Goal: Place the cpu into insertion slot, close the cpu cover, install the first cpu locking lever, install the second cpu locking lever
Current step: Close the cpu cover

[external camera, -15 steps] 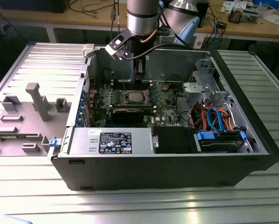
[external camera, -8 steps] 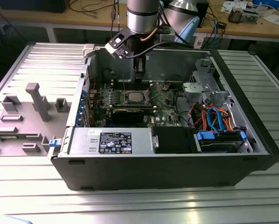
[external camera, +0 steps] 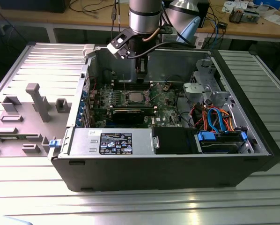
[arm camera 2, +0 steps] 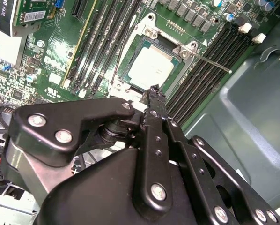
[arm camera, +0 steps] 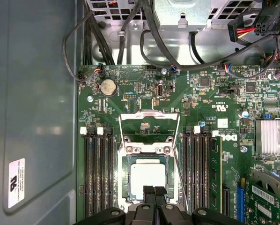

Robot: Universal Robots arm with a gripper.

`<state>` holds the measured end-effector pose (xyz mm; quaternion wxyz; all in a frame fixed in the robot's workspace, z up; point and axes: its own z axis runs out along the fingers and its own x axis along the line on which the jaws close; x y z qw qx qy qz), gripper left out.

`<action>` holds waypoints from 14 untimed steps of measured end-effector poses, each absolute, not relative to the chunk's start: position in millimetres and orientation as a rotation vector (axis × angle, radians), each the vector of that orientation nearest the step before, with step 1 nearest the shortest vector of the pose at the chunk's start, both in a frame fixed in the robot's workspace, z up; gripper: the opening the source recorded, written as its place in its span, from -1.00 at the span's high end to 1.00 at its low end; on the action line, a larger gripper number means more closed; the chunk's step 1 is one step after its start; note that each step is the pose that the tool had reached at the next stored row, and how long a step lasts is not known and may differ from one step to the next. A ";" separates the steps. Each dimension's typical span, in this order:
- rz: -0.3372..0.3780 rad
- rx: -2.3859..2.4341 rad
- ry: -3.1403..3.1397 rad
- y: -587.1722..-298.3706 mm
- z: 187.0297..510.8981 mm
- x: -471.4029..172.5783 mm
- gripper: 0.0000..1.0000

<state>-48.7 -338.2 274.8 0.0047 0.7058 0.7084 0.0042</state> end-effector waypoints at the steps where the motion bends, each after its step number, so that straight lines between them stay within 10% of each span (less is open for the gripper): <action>1: 0.013 2.211 2.219 -338.2 274.8 -48.6 0.79; 14: 0.013 2.211 2.219 -338.2 280.2 -48.6 0.79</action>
